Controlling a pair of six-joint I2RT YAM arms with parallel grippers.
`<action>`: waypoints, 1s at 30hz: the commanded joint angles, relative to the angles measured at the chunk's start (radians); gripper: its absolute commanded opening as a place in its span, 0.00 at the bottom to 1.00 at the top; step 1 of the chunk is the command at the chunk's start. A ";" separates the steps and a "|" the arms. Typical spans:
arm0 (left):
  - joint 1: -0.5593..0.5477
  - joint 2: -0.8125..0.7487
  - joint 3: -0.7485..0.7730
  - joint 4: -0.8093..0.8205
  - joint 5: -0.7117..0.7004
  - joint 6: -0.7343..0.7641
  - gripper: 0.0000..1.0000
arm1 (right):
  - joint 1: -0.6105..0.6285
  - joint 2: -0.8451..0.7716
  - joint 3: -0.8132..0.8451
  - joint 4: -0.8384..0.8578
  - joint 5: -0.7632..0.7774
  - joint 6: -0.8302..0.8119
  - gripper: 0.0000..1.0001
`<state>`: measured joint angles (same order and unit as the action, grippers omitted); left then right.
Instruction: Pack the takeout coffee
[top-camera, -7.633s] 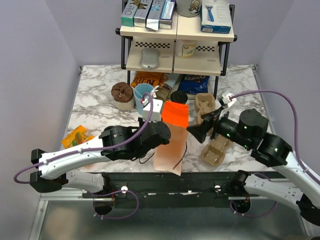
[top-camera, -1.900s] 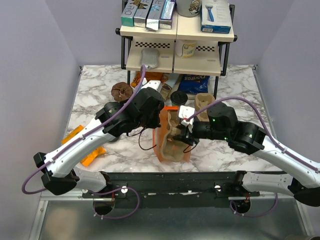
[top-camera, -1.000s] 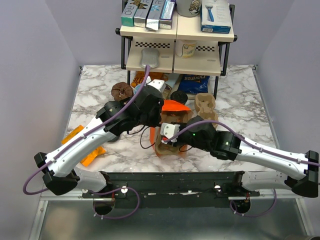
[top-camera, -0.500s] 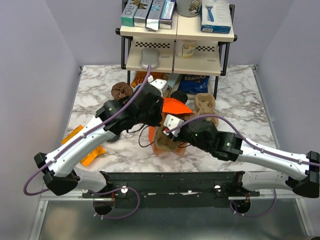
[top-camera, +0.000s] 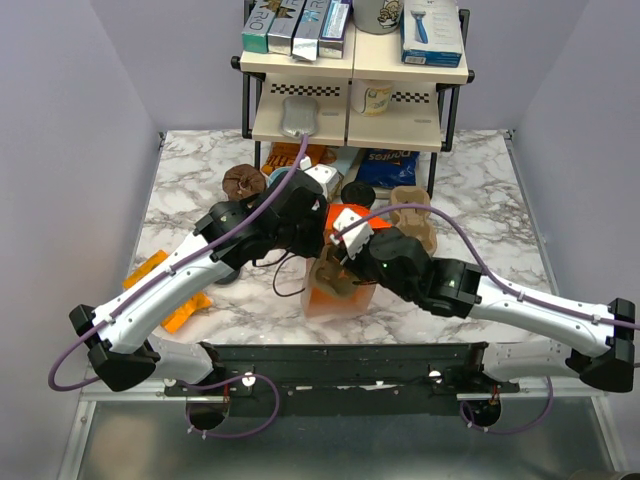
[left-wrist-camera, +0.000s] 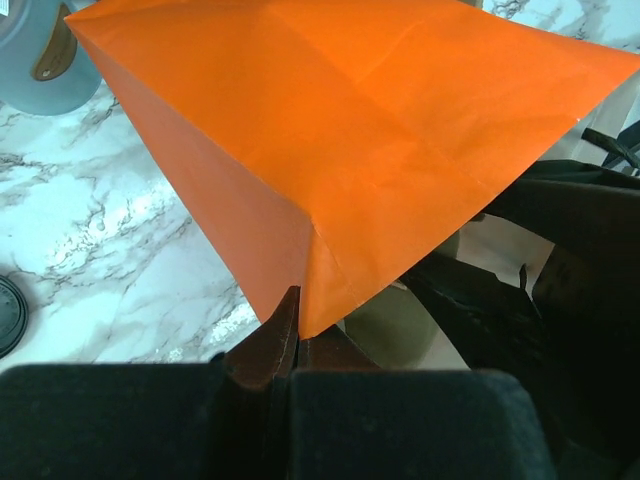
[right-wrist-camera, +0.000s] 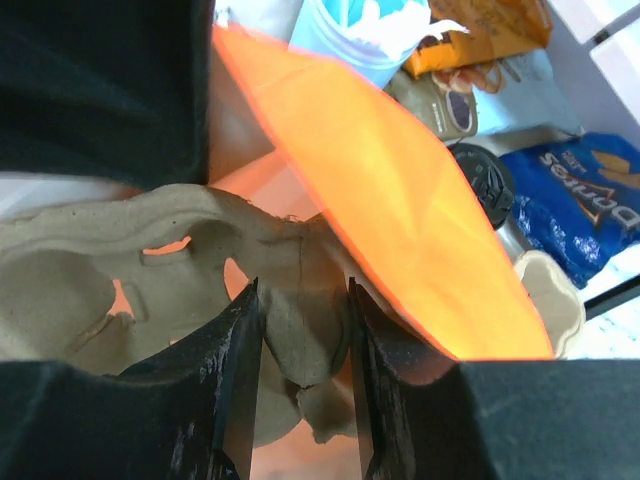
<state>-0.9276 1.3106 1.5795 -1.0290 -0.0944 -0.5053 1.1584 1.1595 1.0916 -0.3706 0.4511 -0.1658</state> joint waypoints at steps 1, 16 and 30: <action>-0.004 -0.037 0.005 -0.031 0.064 0.001 0.00 | -0.009 -0.010 -0.114 0.099 -0.023 -0.220 0.18; 0.033 -0.034 0.004 -0.008 0.094 -0.030 0.00 | -0.005 -0.003 -0.316 0.401 -0.239 -0.595 0.32; 0.065 -0.054 -0.044 0.026 0.179 -0.056 0.00 | -0.003 0.048 -0.276 0.423 -0.343 -0.650 0.35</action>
<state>-0.8684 1.2804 1.5539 -1.0103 0.0139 -0.5301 1.1503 1.1469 0.7685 0.0330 0.0879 -0.8143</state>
